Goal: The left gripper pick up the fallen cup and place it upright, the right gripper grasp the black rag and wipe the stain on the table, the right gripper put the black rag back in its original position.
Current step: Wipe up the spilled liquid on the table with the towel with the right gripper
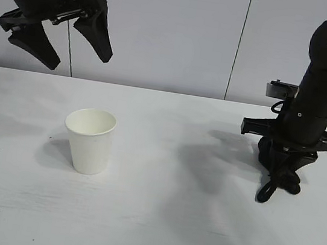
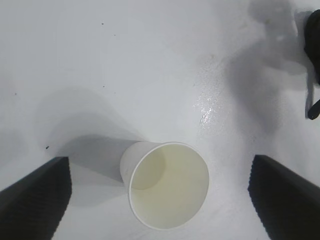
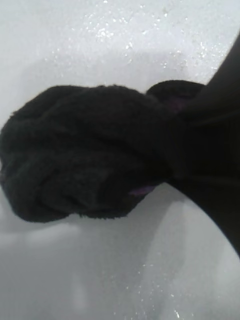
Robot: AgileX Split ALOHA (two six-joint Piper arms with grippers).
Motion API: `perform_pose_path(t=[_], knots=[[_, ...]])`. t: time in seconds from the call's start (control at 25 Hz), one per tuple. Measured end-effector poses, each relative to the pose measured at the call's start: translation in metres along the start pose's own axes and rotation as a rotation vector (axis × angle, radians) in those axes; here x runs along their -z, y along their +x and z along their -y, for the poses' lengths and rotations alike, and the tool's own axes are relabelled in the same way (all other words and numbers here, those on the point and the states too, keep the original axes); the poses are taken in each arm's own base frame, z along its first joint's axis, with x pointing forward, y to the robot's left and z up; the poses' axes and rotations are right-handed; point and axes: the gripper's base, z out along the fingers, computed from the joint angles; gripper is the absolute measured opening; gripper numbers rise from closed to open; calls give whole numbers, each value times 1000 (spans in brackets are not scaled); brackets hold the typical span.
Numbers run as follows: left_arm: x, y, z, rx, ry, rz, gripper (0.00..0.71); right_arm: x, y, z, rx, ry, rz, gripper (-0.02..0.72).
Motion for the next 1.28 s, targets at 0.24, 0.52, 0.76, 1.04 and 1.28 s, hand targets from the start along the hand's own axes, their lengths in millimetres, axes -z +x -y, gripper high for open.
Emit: perform_pose_path(t=[0.24,0.52,0.76,1.04,1.28], knots=[[0,0,0,0,0,0,694,3,14,-48,82,-74,-23,113],[0,0,0,0,0,0,694,6,30,-87,163,-109,-29,113],[0,0,0,-1,-1,0,694,4,21,-68,121,-94,-20,113],[0,0,0,-1,0,-1,694,1,9,-32,41,-68,-14,113],[0,0,0,-1,0,-1,694,1,10,-33,36,-75,-24,113]])
